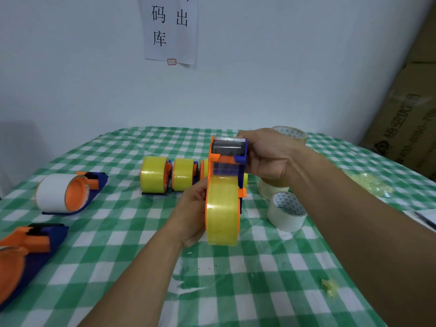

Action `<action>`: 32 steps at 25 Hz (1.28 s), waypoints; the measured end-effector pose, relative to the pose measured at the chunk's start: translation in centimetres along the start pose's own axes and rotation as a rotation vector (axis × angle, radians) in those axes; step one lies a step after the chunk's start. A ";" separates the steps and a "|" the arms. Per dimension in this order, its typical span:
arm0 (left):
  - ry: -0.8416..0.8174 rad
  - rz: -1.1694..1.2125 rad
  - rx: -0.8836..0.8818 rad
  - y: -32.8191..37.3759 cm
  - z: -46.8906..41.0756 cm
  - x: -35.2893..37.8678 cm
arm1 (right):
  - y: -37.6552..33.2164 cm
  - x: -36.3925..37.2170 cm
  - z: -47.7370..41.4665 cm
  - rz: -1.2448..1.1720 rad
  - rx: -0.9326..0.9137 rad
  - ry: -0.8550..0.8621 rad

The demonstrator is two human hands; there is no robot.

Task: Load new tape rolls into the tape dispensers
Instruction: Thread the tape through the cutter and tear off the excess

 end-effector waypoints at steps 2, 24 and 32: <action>0.012 0.020 -0.013 0.0 0.0 0.0 | 0.0 0.0 0.1 -0.007 -0.015 0.000; 0.015 0.085 -0.084 0.0 0.0 -0.5 | 0.9 -0.8 -0.4 -0.120 -0.091 -0.017; 0.229 0.157 -0.152 0.3 -0.3 -1.3 | 1.8 -3.6 3.7 0.074 -0.146 0.183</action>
Point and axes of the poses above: each hand's wrist, its own z-axis away from the middle knuckle, its own x-axis out of the palm, y = z × x, the point moved 5 cm from there along -z, towards the middle knuckle, and after that the axes turned 9 degrees about z, right-handed, at the moved point
